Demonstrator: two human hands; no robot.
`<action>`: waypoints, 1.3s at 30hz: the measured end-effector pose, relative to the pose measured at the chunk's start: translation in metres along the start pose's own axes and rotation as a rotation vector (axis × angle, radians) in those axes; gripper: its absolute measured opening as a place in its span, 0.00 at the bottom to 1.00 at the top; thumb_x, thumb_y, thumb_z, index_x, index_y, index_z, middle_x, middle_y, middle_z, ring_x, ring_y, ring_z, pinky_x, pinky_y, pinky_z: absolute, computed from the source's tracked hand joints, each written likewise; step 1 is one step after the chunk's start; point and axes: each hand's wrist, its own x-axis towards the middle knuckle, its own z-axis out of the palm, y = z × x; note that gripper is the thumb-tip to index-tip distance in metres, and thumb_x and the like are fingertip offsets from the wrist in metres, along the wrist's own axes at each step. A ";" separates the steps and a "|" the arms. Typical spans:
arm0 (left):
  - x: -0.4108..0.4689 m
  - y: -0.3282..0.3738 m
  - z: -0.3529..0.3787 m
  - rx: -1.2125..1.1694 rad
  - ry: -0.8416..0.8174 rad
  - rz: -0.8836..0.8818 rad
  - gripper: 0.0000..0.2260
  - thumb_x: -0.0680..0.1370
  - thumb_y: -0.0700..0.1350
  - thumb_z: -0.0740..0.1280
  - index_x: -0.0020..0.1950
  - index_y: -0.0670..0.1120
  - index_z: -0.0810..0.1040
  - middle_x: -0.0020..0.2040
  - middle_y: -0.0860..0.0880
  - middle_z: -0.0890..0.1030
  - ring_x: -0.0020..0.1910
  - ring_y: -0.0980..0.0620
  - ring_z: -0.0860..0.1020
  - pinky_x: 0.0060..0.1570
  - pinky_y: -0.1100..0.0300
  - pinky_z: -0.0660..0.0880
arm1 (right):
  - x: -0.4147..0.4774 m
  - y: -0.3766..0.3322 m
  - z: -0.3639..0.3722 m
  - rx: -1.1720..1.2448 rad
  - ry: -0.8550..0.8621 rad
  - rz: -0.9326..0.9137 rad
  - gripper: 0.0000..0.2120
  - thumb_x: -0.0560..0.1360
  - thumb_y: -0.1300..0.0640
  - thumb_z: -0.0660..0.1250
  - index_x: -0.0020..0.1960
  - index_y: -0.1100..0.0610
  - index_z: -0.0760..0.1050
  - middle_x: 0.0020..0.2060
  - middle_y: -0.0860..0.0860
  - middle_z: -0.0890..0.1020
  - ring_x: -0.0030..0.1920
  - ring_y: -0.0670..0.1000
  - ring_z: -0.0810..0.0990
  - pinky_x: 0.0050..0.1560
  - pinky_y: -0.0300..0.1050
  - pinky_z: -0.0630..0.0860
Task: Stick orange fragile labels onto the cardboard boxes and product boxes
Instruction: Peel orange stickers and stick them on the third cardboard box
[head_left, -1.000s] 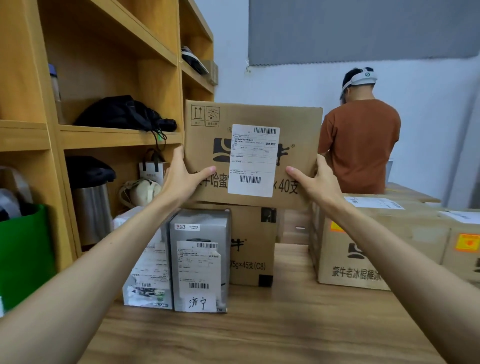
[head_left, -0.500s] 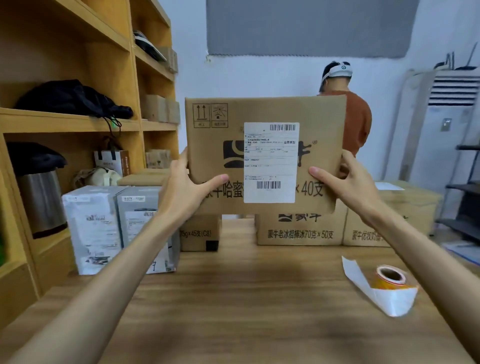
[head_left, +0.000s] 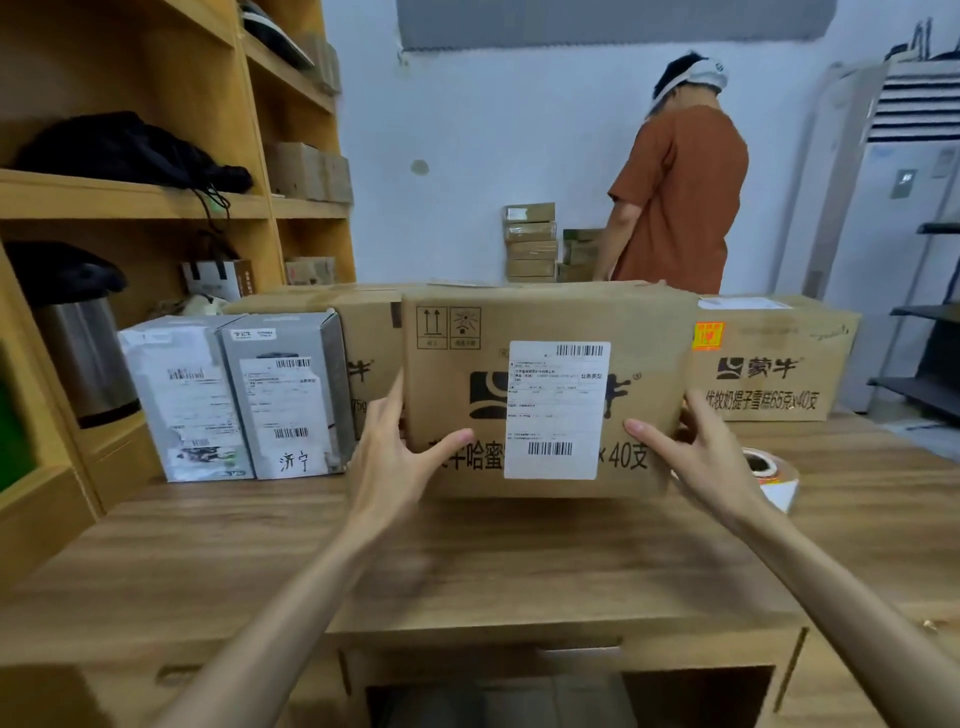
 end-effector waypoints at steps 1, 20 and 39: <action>-0.004 -0.006 0.003 -0.006 -0.009 -0.006 0.46 0.67 0.73 0.72 0.80 0.61 0.58 0.62 0.57 0.72 0.52 0.68 0.72 0.53 0.58 0.74 | -0.003 0.006 0.002 -0.002 -0.003 0.009 0.20 0.72 0.47 0.76 0.61 0.47 0.74 0.55 0.43 0.84 0.56 0.44 0.83 0.58 0.54 0.80; -0.004 -0.040 0.018 -0.045 -0.177 -0.085 0.37 0.72 0.55 0.77 0.78 0.56 0.64 0.68 0.57 0.75 0.62 0.57 0.74 0.64 0.55 0.73 | -0.004 0.028 0.024 -0.155 -0.081 0.074 0.32 0.77 0.53 0.72 0.77 0.50 0.61 0.59 0.42 0.77 0.49 0.24 0.74 0.46 0.20 0.70; -0.033 0.084 0.174 0.052 -0.465 0.597 0.07 0.81 0.50 0.68 0.55 0.49 0.79 0.47 0.56 0.77 0.40 0.59 0.72 0.44 0.53 0.78 | -0.009 0.051 -0.100 -0.831 -0.135 0.031 0.04 0.76 0.52 0.71 0.46 0.51 0.81 0.42 0.47 0.80 0.42 0.49 0.73 0.41 0.46 0.66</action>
